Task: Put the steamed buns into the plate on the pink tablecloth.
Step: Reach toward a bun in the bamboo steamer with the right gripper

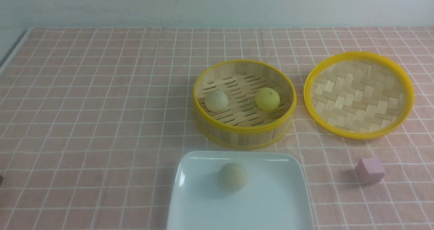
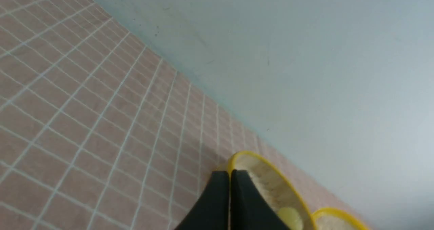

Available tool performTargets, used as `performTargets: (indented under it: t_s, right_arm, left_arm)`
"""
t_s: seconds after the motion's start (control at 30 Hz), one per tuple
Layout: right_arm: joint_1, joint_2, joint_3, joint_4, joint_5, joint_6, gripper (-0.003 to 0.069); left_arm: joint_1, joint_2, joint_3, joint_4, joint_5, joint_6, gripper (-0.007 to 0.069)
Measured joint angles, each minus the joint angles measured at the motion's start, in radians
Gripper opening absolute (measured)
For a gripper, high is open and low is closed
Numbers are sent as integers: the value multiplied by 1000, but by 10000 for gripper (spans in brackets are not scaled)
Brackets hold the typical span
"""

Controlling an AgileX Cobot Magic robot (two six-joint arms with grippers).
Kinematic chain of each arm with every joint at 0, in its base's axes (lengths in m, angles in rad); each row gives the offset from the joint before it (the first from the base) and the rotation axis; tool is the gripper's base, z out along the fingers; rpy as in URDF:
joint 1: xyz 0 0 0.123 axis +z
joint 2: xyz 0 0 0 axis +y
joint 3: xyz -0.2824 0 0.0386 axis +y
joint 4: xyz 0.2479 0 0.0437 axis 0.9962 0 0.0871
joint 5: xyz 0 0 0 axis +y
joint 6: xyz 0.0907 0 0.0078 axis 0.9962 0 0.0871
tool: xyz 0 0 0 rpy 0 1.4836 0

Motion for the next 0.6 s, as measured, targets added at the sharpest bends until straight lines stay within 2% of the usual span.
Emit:
performTargets:
  t_s: [0.1,0.2,0.27,0.33,0.4,0.53,0.6]
  right_arm:
    - [0,159,-146,-20,306,-78,-12]
    - [0,326,-233,-25,529,-117,-12]
    - [0,422,-258,-9,593,-129,-11]
    - [0,546,-268,57,621,-185,-9]
    - [0,655,-270,169,631,-279,-8]
    - [0,870,-271,511,663,-638,4]
    - [0,949,-287,644,668,-811,24]
  left_arm:
    - [0,166,-60,39,199,11,4]
    - [0,338,-91,48,354,16,2]
    - [0,437,-113,50,432,25,2]
    - [0,534,-142,51,474,51,2]
    - [0,609,-170,51,487,87,3]
    - [0,721,-225,37,489,180,6]
    - [0,757,-244,14,487,212,8]
